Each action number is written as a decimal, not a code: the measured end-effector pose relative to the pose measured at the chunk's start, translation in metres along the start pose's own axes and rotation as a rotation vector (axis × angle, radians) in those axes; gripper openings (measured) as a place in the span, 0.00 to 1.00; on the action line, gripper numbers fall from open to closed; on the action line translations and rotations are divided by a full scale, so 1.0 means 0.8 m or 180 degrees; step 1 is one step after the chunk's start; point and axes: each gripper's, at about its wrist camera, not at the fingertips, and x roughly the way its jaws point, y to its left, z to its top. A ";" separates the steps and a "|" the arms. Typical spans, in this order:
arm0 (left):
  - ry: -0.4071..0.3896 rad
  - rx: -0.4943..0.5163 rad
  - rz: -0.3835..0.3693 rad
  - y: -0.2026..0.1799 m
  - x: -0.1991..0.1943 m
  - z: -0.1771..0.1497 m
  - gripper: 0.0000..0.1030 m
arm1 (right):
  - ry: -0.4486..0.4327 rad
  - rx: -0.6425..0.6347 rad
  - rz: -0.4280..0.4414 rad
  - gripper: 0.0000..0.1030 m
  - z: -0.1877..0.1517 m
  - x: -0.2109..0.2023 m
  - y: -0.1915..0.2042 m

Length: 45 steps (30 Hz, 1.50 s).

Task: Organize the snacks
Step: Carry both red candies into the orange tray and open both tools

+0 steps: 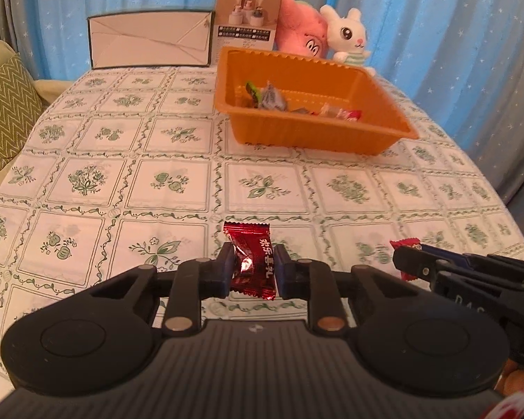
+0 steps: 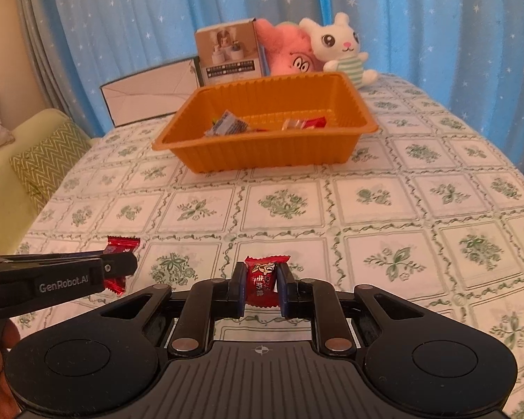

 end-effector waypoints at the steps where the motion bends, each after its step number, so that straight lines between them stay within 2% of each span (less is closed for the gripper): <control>1: -0.0007 -0.0005 -0.0003 -0.003 -0.008 0.001 0.21 | -0.0018 0.0013 -0.0003 0.18 0.002 -0.008 -0.002; 4: 0.0014 -0.0072 -0.0049 -0.011 -0.031 0.005 0.20 | -0.0042 0.0025 -0.0010 0.18 0.009 -0.032 -0.007; 10: 0.0000 -0.0005 -0.0001 -0.026 -0.068 0.008 0.20 | -0.0059 0.0078 -0.0034 0.18 0.016 -0.071 -0.018; 18: 0.0008 0.0018 -0.0005 -0.043 -0.095 0.009 0.20 | -0.0109 0.0031 -0.0061 0.18 0.022 -0.105 -0.025; 33: -0.0059 0.0104 -0.0122 -0.065 -0.100 0.033 0.20 | -0.0149 -0.0112 -0.0150 0.18 0.049 -0.113 -0.031; 45: -0.0064 0.0088 -0.0140 -0.064 -0.085 0.051 0.20 | -0.0144 -0.0103 -0.0140 0.18 0.066 -0.096 -0.037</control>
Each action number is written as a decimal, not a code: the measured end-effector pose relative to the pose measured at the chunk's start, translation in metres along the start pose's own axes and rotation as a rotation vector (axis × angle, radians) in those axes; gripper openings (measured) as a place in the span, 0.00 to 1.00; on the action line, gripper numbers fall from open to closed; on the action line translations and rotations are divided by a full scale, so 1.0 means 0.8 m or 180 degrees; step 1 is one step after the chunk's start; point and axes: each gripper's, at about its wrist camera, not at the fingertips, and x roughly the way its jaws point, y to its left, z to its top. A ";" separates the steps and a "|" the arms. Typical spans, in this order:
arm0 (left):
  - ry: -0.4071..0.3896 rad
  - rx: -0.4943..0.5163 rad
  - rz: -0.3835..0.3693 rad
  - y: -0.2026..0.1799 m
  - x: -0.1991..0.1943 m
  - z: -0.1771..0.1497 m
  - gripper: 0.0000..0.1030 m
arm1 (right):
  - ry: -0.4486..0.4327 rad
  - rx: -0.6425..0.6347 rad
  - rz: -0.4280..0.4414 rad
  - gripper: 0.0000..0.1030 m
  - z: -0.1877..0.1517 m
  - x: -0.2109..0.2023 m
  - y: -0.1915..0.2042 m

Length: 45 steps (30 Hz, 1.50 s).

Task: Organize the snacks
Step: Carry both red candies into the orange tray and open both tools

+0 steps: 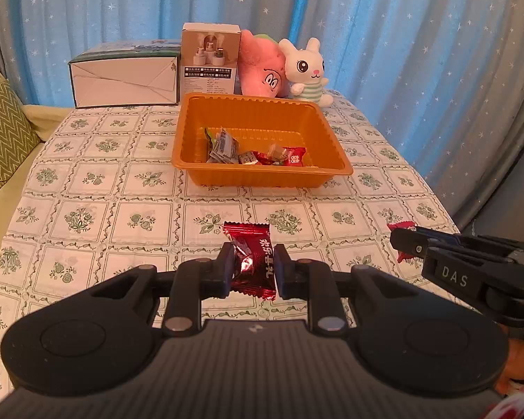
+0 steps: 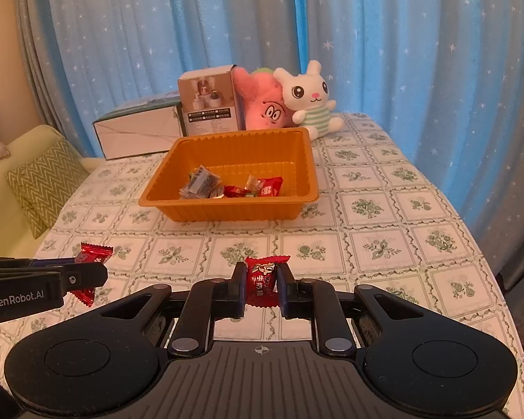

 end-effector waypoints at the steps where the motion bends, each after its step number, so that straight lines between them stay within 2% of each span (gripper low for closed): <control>1: -0.0003 -0.0001 -0.0003 0.000 0.002 0.002 0.20 | -0.0002 -0.0001 0.0000 0.18 0.000 0.001 0.000; 30: -0.0026 -0.0015 -0.0032 0.011 0.084 0.073 0.20 | -0.0008 0.0021 0.0048 0.18 0.056 0.088 -0.023; 45: -0.0156 0.0045 -0.0012 0.033 0.137 0.139 0.20 | -0.0017 0.0048 0.0161 0.18 0.129 0.159 -0.032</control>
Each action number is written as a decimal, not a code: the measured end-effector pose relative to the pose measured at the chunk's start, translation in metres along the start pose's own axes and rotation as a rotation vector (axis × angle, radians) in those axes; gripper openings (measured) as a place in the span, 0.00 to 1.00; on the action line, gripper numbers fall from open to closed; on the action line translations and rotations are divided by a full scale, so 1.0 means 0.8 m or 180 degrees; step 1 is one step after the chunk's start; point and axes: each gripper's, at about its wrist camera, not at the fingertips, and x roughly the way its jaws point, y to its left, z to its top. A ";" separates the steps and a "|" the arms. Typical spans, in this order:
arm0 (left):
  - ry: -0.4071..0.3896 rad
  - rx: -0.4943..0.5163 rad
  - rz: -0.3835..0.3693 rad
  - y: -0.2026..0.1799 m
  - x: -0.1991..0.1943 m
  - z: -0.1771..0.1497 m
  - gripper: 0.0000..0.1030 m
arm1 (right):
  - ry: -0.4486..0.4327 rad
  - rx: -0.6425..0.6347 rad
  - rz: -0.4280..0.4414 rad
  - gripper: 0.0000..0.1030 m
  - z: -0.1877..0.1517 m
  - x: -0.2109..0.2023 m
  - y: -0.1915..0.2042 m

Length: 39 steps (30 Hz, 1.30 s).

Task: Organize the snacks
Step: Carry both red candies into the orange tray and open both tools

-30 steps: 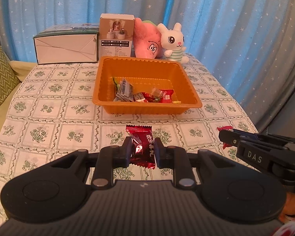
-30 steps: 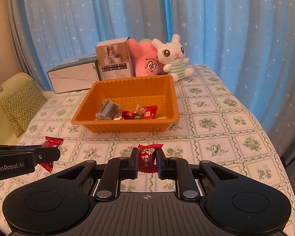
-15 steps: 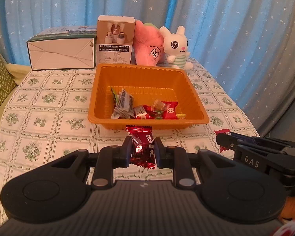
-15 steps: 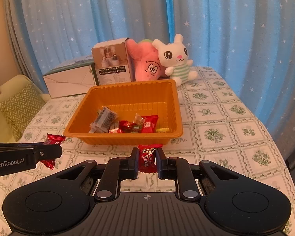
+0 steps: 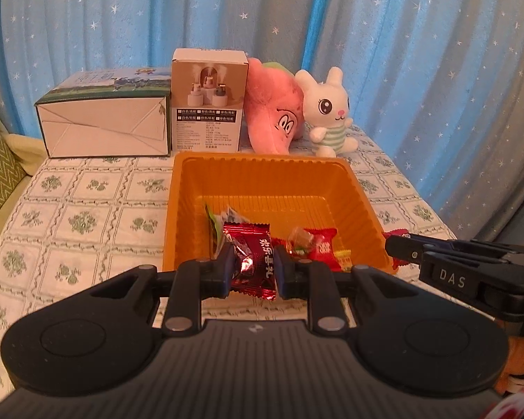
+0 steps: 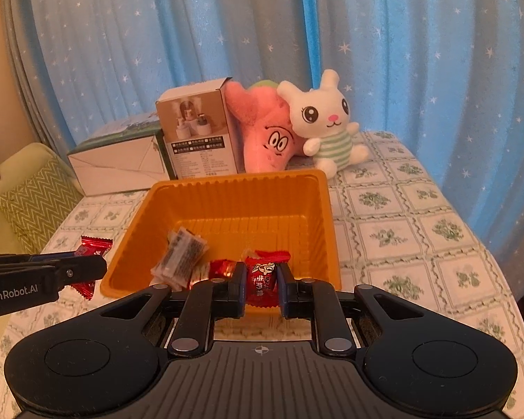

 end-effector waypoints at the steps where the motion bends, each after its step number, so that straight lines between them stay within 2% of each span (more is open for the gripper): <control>1: 0.0002 0.0007 -0.0002 0.001 0.005 0.004 0.20 | 0.0002 0.0001 0.0005 0.18 0.004 0.005 0.000; 14: 0.0061 0.0002 -0.0112 0.009 0.056 0.029 0.20 | 0.0153 0.0012 0.0042 0.18 0.031 0.064 -0.004; 22: 0.0096 0.0001 -0.0259 0.011 0.081 0.046 0.20 | 0.0182 0.0056 0.0096 0.18 0.050 0.086 -0.003; 33: 0.0157 0.0045 -0.0346 0.002 0.125 0.070 0.21 | 0.0228 0.0095 0.0041 0.18 0.084 0.114 -0.016; 35: 0.0170 0.0039 -0.0396 0.003 0.132 0.069 0.29 | 0.0237 0.0125 0.0030 0.18 0.085 0.116 -0.021; 36: 0.0168 0.0053 -0.0378 0.003 0.134 0.068 0.41 | 0.0243 0.0143 0.0029 0.18 0.085 0.116 -0.022; 39: 0.0119 0.0084 -0.0307 0.005 0.130 0.065 0.43 | 0.0270 0.0178 0.0034 0.18 0.080 0.117 -0.028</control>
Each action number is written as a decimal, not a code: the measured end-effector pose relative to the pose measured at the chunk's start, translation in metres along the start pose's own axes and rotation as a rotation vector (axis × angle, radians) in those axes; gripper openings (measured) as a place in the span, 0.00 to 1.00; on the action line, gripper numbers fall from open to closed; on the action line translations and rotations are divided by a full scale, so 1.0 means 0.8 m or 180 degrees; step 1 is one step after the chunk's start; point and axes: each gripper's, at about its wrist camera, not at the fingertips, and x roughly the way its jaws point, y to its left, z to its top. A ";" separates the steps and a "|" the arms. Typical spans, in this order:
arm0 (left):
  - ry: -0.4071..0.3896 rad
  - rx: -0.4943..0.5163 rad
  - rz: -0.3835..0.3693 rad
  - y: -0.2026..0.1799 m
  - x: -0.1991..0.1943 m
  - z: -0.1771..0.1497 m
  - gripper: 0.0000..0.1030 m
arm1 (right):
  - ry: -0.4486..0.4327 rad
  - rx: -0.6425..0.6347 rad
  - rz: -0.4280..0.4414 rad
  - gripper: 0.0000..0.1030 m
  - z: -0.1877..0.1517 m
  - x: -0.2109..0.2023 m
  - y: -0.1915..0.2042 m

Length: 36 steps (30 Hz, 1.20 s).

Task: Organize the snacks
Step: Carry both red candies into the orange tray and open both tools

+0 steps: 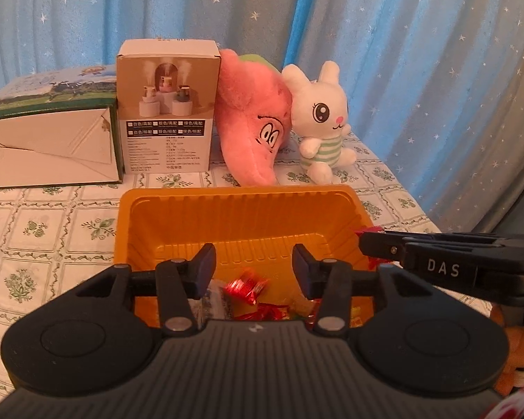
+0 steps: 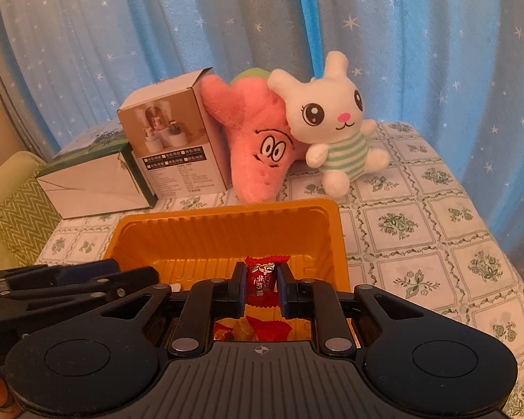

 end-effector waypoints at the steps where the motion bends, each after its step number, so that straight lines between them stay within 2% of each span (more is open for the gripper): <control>1: 0.0017 -0.0027 0.0015 0.002 -0.001 -0.002 0.43 | 0.0014 0.0005 0.0000 0.18 -0.002 0.001 -0.001; 8: 0.0050 -0.0018 0.0114 0.009 -0.007 -0.006 0.43 | 0.0087 0.0088 0.0057 0.18 -0.006 0.007 -0.002; 21: 0.0072 0.0003 0.0172 0.013 -0.014 -0.006 0.43 | 0.0056 0.0123 0.0108 0.18 0.015 0.011 0.009; 25: 0.0062 -0.0004 0.0202 0.017 -0.018 -0.006 0.43 | 0.0048 0.0227 0.0271 0.18 0.023 0.018 0.005; 26: 0.0064 -0.0004 0.0207 0.018 -0.020 -0.006 0.43 | 0.0098 0.0258 0.0335 0.21 0.025 0.022 0.003; 28: 0.0072 0.0032 0.0228 0.018 -0.022 -0.007 0.43 | 0.0150 0.0268 0.0395 0.47 0.027 0.025 0.002; 29: 0.0072 0.0054 0.0243 0.017 -0.023 -0.007 0.44 | 0.0116 0.0245 0.0387 0.66 0.026 0.023 0.002; 31: 0.0074 0.0070 0.0266 0.017 -0.025 -0.008 0.45 | 0.0029 0.0223 0.0341 0.68 0.022 0.018 0.002; 36: 0.0102 0.0095 0.0286 0.014 -0.027 -0.011 0.47 | 0.0078 0.0258 0.0282 0.68 0.015 0.015 -0.005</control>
